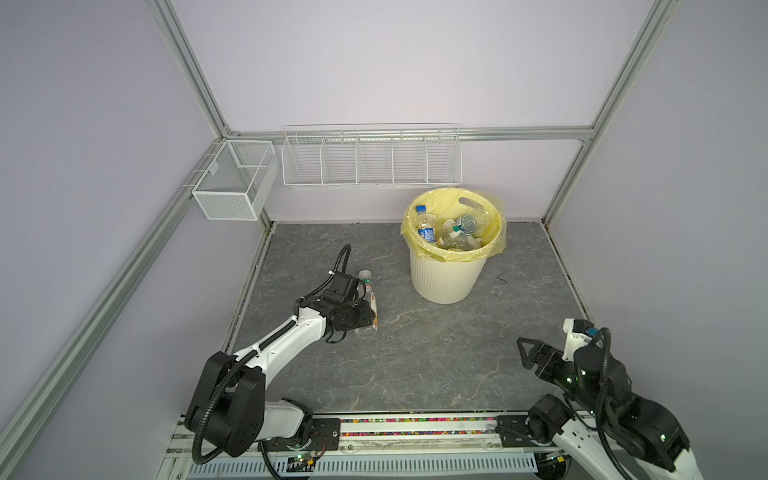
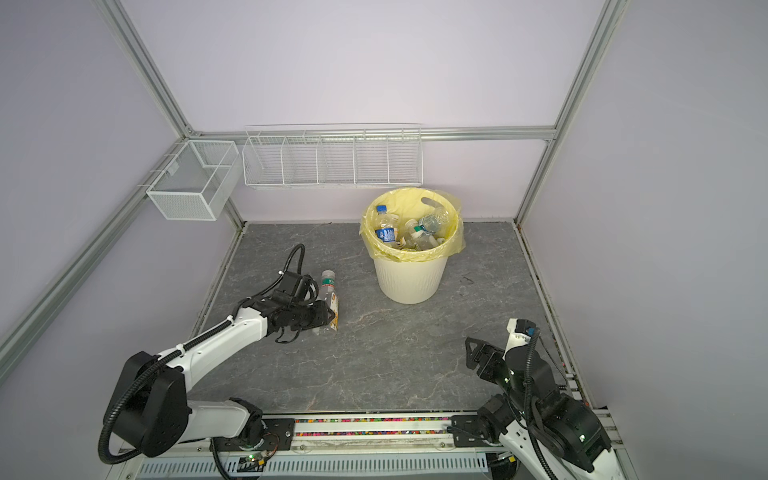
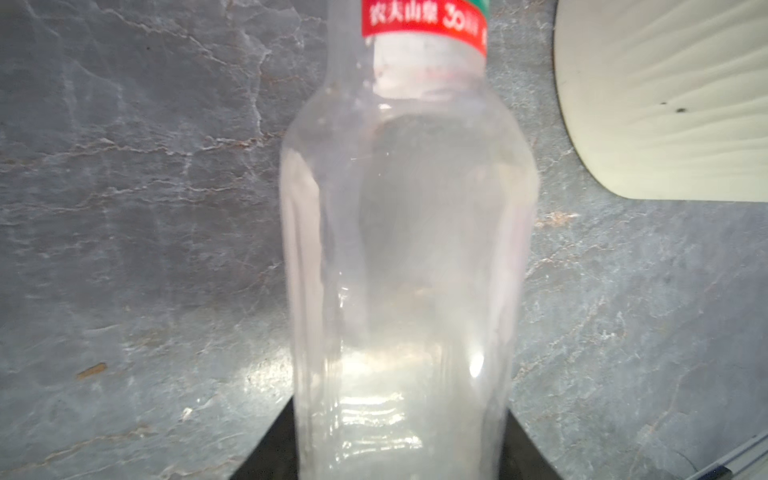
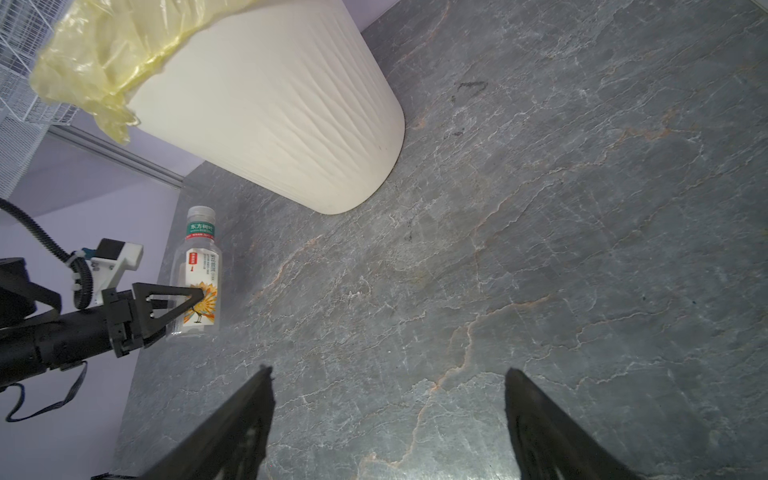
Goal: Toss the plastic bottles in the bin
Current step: 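Close the left gripper around the clear red-labelled bottle and lift it upright, then carry the clear bottle with the left gripper over the bin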
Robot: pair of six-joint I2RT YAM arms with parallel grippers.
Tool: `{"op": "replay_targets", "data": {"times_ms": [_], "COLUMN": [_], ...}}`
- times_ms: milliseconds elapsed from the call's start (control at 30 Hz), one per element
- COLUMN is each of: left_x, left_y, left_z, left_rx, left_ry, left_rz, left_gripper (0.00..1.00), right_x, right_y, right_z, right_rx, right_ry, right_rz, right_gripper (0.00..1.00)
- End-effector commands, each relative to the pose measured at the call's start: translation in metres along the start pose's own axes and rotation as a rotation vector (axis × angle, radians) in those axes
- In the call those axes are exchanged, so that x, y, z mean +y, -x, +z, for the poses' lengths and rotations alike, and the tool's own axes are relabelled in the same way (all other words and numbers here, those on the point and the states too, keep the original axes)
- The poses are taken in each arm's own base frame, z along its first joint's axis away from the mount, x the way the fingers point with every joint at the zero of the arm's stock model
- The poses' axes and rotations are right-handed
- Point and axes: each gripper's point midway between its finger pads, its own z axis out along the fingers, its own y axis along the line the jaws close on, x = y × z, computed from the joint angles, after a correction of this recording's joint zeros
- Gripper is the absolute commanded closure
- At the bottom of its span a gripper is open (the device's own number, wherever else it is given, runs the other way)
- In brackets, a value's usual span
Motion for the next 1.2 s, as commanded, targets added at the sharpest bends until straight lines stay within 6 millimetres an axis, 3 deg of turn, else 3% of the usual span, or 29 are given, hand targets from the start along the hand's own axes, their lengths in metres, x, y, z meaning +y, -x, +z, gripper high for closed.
{"op": "replay_targets", "data": {"times_ms": [0,400,800,1167], "left_x": [-0.019,-0.036,-0.084,-0.136], "left_y": [0.011,0.021,0.047,0.091], "left_z": [-0.017,-0.067,-0.125,-0.178], "left_rx": [-0.039,-0.107,-0.152,-0.215], "left_ry": [-0.063,-0.116,-0.273,-0.391], "left_rz": [0.002,-0.003,-0.010,0.042], "left_gripper": [0.51,0.51,0.52,0.52], "right_x": [0.002,0.014,0.009,0.003], "right_y": [-0.001,-0.004,-0.009,-0.009], "right_z": [0.007,0.030,0.029,0.026], "right_rx": [-0.001,0.036,0.043,0.031], "right_ry": [0.003,0.003,-0.005,-0.013], "right_rz": [0.019,-0.001,0.010,0.022], "right_gripper": [0.12,0.12,0.12,0.12]}}
